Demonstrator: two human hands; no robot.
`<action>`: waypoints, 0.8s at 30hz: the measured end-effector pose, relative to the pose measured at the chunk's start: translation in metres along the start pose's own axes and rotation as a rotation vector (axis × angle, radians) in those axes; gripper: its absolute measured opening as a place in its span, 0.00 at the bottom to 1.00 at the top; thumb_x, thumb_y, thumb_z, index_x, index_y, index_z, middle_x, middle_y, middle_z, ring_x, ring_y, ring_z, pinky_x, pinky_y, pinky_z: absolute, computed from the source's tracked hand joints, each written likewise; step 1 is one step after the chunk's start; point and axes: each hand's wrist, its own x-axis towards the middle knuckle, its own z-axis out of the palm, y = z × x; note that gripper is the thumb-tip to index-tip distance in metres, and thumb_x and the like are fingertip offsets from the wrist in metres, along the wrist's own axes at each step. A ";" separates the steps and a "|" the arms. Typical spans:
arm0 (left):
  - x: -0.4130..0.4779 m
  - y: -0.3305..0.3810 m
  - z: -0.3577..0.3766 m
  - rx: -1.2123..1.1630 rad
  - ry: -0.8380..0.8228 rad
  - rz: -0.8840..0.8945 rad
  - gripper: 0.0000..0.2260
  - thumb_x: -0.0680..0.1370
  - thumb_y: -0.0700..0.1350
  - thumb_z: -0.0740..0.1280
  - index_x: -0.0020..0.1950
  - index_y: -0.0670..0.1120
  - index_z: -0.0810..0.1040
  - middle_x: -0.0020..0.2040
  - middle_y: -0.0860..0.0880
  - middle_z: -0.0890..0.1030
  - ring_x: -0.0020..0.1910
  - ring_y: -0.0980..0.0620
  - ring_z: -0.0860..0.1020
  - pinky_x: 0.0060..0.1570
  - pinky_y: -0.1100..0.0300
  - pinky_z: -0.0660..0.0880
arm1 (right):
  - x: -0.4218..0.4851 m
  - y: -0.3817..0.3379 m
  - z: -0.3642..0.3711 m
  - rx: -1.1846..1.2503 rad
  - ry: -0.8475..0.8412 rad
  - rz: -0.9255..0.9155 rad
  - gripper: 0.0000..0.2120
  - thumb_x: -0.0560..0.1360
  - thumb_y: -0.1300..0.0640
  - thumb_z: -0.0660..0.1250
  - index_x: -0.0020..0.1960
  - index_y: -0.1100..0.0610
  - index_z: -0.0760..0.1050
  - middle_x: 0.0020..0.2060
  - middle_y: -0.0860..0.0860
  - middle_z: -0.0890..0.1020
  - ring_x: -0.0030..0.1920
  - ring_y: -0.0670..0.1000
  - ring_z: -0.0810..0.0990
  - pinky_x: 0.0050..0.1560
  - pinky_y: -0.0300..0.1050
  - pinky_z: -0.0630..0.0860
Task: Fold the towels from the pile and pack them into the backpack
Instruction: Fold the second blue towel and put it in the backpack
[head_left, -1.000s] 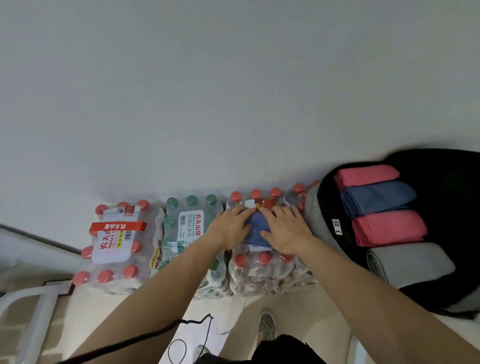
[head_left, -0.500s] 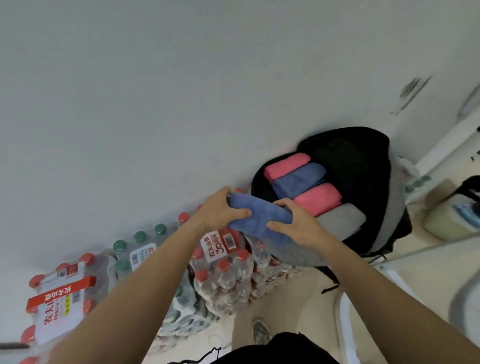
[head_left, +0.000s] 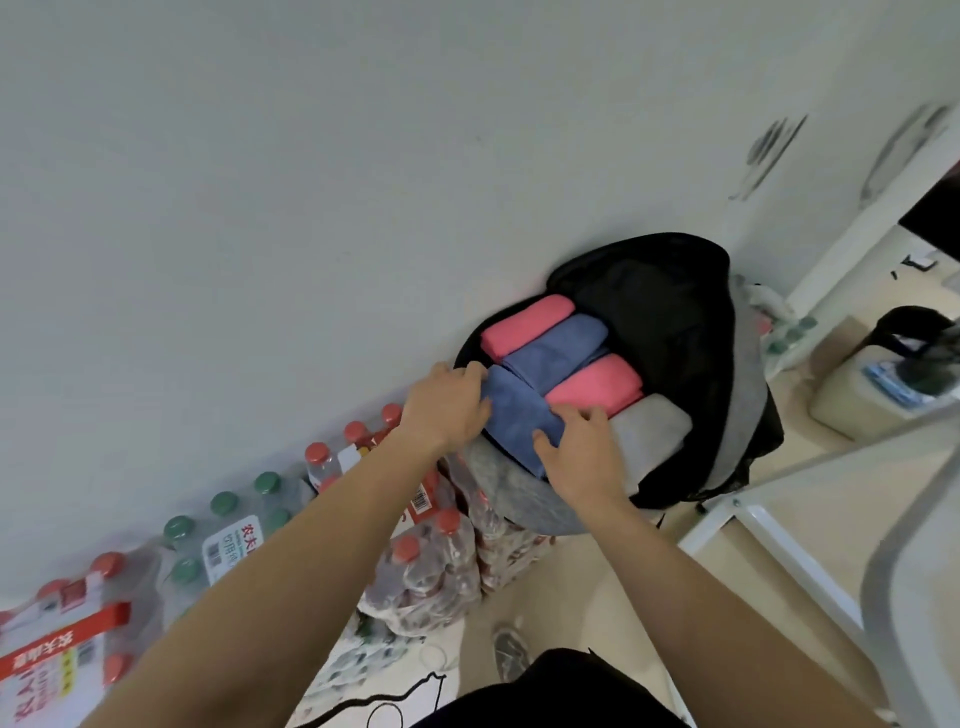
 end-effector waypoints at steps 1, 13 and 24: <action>-0.004 -0.005 0.001 0.034 -0.011 0.037 0.19 0.79 0.49 0.61 0.69 0.46 0.66 0.60 0.46 0.78 0.61 0.44 0.70 0.47 0.51 0.72 | 0.000 -0.002 -0.003 -0.175 0.039 -0.039 0.16 0.76 0.45 0.66 0.59 0.53 0.76 0.57 0.54 0.73 0.50 0.57 0.76 0.45 0.48 0.74; -0.029 -0.028 -0.007 0.081 0.056 0.190 0.16 0.73 0.53 0.67 0.59 0.51 0.75 0.53 0.51 0.78 0.53 0.46 0.71 0.43 0.54 0.70 | 0.069 -0.007 -0.002 -0.538 -0.324 -0.668 0.22 0.81 0.58 0.58 0.74 0.52 0.66 0.68 0.57 0.70 0.55 0.61 0.75 0.57 0.53 0.73; -0.039 -0.010 -0.016 0.002 -0.155 0.303 0.06 0.75 0.50 0.69 0.50 0.58 0.82 0.50 0.59 0.74 0.54 0.52 0.68 0.44 0.60 0.65 | 0.068 -0.016 -0.016 -0.441 -0.420 -0.576 0.29 0.77 0.46 0.66 0.76 0.47 0.63 0.66 0.55 0.70 0.57 0.59 0.76 0.54 0.56 0.77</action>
